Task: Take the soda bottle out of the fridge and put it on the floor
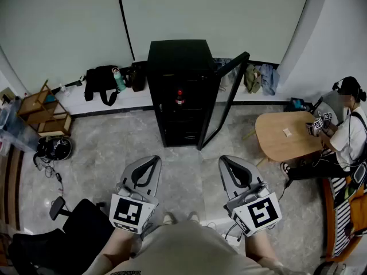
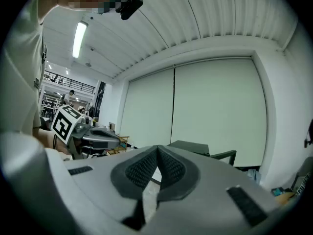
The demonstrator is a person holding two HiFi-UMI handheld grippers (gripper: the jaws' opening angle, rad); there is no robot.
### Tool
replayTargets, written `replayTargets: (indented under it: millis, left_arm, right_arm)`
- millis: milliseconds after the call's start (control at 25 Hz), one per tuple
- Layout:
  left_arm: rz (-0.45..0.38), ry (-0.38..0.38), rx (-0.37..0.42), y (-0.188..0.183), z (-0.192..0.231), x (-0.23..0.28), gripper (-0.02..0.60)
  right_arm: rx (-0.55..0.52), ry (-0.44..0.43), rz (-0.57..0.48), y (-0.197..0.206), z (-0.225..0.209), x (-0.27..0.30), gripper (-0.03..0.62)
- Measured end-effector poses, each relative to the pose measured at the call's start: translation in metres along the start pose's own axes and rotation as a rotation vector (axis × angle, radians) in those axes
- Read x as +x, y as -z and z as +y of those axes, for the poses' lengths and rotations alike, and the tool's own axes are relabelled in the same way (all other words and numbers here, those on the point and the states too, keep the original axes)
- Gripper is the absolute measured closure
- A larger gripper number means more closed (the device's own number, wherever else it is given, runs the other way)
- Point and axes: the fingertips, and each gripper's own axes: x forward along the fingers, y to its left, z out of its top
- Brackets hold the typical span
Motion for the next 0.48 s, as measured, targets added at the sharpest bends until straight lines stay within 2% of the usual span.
replayTargets:
  millis: [240,480]
  left_arm:
    - [0.006,-0.004,0.005,-0.003,-0.004,0.006,0.575]
    - [0.024,-0.01,0.008,0.001,-0.013,0.017,0.575]
  right_arm:
    - [0.06,0.014,-0.012,0.007,-0.014,-0.003,0.599]
    - [0.07,-0.007,-0.002,0.017,-0.024,-0.003,0.599]
